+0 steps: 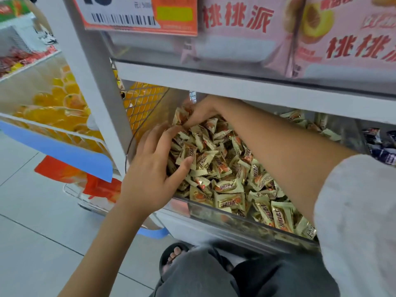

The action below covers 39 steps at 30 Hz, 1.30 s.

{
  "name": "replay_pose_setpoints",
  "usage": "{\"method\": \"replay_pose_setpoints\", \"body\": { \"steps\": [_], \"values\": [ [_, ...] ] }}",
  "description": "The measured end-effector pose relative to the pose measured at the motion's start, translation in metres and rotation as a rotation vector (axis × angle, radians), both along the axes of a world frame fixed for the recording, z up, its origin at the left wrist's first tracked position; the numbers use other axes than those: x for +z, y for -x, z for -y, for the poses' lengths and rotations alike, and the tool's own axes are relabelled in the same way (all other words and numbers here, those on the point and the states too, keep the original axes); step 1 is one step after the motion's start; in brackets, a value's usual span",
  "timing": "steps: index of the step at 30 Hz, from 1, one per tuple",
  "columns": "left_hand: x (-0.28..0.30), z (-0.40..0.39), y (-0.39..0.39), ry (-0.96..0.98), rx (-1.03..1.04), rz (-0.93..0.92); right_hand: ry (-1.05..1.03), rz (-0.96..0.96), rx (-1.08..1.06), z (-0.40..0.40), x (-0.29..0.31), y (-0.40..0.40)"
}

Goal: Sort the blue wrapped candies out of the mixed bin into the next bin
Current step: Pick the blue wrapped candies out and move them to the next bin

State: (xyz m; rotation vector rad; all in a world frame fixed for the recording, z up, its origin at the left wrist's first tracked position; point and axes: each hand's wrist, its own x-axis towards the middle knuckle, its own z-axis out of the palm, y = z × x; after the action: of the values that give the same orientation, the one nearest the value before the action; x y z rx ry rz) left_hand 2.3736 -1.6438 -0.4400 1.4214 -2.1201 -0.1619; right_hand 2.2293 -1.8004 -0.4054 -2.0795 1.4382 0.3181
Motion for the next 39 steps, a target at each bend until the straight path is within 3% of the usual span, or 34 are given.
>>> {"method": "replay_pose_setpoints", "body": {
  "steps": [4, 6, 10, 18, 26, 32, 35, 39],
  "values": [
    [-0.001, 0.000, -0.001, -0.011, 0.000, -0.049, 0.133, -0.134, 0.107, -0.004, -0.009, 0.015],
    [0.000, -0.001, -0.002, -0.018, -0.003, -0.061, 0.123, -0.081, 0.013, -0.012, -0.010, 0.020],
    [0.000, -0.002, -0.003, -0.042, -0.022, 0.015, 0.095, 0.017, 0.130, -0.044, 0.012, 0.054],
    [0.001, 0.004, -0.006, -0.153, -0.073, 0.092, 0.123, 0.114, 0.021, -0.106, 0.014, 0.114],
    [0.002, 0.005, -0.008, -0.238, -0.083, 0.082, 0.137, 0.048, 0.060, -0.131, 0.016, 0.130],
    [0.000, 0.005, -0.008, -0.217, -0.068, 0.074, -0.102, 0.039, -0.008, -0.142, 0.034, 0.143],
    [-0.002, 0.005, -0.007, -0.180, -0.073, 0.081, 0.062, 0.093, -0.069, -0.151, 0.040, 0.140],
    [-0.003, 0.004, -0.007, -0.109, -0.103, 0.071, 0.423, 0.346, -0.037, -0.160, 0.036, 0.115]
  ]
}}
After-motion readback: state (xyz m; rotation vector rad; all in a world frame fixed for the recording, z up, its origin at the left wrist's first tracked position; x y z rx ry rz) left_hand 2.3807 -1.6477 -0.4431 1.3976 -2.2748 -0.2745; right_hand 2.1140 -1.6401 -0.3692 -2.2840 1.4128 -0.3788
